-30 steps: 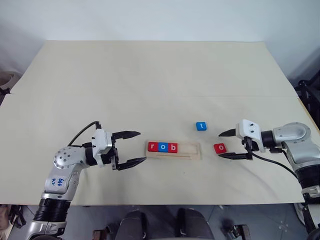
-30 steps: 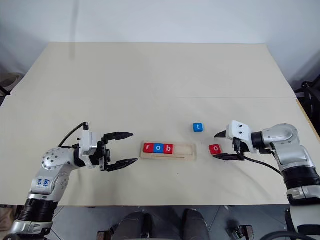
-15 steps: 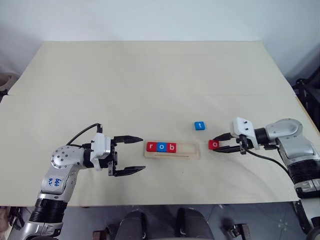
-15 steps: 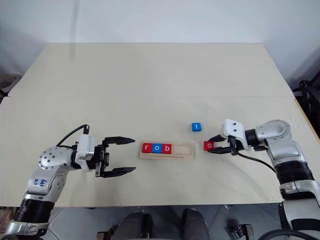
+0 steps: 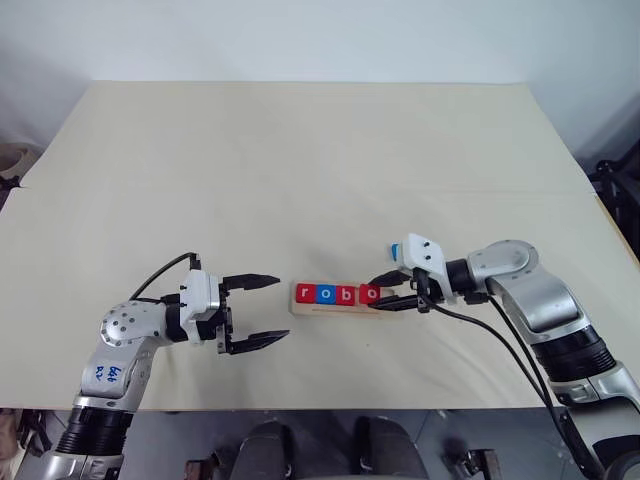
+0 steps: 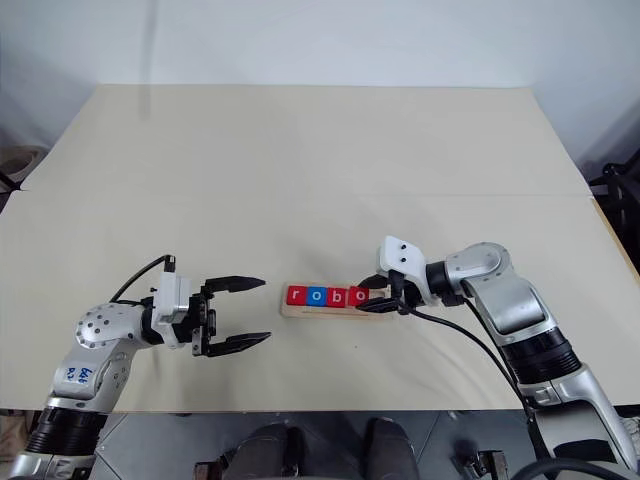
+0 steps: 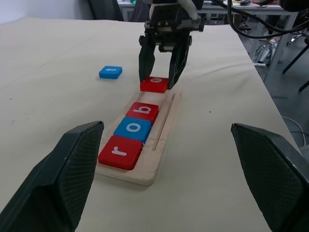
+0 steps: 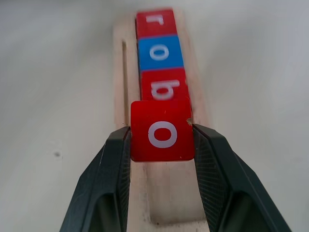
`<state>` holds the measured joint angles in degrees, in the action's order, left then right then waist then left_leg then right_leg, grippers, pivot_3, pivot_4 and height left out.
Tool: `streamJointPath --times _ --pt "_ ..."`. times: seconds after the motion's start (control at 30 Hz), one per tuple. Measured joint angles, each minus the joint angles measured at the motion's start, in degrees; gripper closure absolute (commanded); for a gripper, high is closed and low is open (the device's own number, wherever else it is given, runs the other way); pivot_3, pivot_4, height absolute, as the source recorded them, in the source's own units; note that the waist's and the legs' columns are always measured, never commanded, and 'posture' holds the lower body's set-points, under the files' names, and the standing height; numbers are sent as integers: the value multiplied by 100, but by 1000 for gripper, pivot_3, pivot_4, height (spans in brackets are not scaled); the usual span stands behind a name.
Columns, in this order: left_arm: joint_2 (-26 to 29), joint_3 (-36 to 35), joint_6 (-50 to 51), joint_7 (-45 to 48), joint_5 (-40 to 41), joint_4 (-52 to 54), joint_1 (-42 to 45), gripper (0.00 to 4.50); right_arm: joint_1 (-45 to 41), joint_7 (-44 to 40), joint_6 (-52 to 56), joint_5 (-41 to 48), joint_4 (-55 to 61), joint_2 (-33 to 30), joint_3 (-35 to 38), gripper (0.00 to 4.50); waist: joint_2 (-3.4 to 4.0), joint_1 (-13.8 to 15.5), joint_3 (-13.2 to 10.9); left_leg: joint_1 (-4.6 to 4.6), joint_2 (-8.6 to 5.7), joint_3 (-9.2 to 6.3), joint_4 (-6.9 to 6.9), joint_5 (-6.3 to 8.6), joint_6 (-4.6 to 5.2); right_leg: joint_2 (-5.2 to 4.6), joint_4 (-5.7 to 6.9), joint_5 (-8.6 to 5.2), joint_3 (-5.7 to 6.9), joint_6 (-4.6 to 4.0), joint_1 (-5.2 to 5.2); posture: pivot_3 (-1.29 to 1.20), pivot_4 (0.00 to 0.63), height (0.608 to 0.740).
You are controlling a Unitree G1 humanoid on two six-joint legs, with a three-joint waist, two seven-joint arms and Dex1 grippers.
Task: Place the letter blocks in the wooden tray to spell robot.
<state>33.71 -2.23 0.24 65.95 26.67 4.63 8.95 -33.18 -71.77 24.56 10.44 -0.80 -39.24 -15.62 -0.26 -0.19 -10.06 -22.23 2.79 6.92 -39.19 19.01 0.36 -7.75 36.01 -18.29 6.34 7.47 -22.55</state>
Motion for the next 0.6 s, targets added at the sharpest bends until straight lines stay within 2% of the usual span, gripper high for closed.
streamJointPath --times 0.33,0.57,0.6 --pt "2 0 3 -86 1 123 -30 0 -158 54 -212 -148 -286 207 -51 3057 0 1 0 0 1 1 0 0 0 0 0 0 0 0 0 0 150 740" --pt "1 0 4 -107 2 126 -27 0 -161 -175 -96 -64 -130 40 -7 721 0 3 0 0 1 1 0 0 0 1 -1 0 0 0 0 0 150 740" --pt "1 0 4 -116 2 126 -27 0 -161 -214 -59 6 -104 -16 60 721 0 5 0 0 0 1 0 0 0 0 -1 0 0 0 0 0 150 740"
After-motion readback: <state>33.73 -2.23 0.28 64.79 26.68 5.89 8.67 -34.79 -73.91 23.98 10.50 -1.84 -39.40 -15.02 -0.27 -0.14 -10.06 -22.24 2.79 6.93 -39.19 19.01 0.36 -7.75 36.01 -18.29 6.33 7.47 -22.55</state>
